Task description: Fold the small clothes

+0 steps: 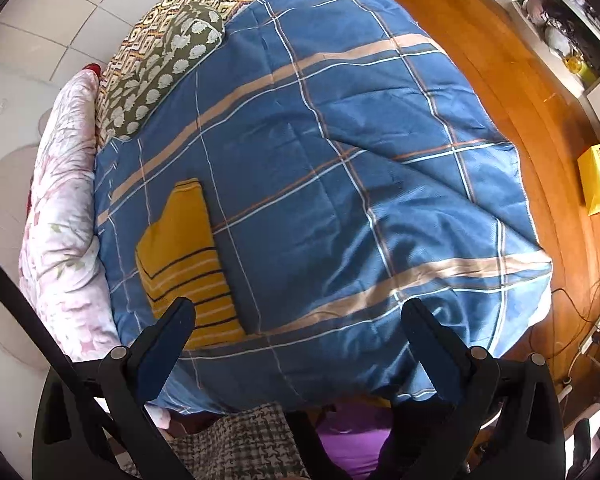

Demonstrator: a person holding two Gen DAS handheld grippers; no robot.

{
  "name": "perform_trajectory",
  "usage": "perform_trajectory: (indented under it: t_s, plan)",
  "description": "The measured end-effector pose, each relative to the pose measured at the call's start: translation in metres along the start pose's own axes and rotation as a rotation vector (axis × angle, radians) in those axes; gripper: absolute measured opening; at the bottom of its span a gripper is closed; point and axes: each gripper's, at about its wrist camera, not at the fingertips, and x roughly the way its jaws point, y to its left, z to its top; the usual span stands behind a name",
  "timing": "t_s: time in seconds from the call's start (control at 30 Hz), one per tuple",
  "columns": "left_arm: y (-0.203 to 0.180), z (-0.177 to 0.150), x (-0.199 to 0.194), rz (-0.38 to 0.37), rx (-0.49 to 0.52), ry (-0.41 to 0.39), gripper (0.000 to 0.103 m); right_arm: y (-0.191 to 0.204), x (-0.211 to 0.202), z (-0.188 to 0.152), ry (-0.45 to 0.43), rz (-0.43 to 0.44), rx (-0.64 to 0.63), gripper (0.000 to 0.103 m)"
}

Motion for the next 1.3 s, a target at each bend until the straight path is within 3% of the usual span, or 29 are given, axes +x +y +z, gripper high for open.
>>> perform_trajectory:
  t_s: [0.2, 0.43, 0.53, 0.67, 0.87, 0.97, 1.1, 1.2, 1.3]
  plan:
    - [0.046, -0.017, 0.006, -0.024, -0.084, -0.003, 0.103, 0.029, 0.0, 0.011, 0.006, 0.008, -0.087, 0.065]
    - [0.143, -0.052, 0.003, -0.049, -0.208, -0.096, 0.103, 0.115, -0.003, 0.02, -0.006, 0.023, -0.26, 0.065]
    - [0.195, -0.075, -0.015, -0.06, -0.251, -0.222, 0.102, 0.16, -0.004, 0.023, -0.013, 0.035, -0.319, 0.065]
    - [0.281, -0.121, -0.055, -0.05, -0.309, -0.446, 0.102, 0.238, -0.004, 0.024, -0.019, 0.077, -0.387, 0.065]
    - [0.405, -0.192, -0.117, -0.047, -0.407, -0.766, 0.102, 0.37, -0.012, 0.0, -0.043, 0.098, -0.535, 0.065]
    - [0.447, -0.216, -0.138, -0.07, -0.422, -0.88, 0.103, 0.429, -0.021, -0.012, -0.064, 0.09, -0.591, 0.065]
    - [0.476, -0.233, -0.147, -0.13, -0.443, -0.866, 0.103, 0.474, -0.027, -0.008, -0.062, 0.119, -0.568, 0.065]
    - [0.475, -0.245, -0.147, -0.083, -0.485, -0.823, 0.103, 0.475, -0.025, 0.005, -0.036, 0.175, -0.487, 0.065]
    - [0.466, -0.253, -0.144, -0.071, -0.541, -0.777, 0.103, 0.468, -0.028, 0.014, -0.055, 0.169, -0.478, 0.065]
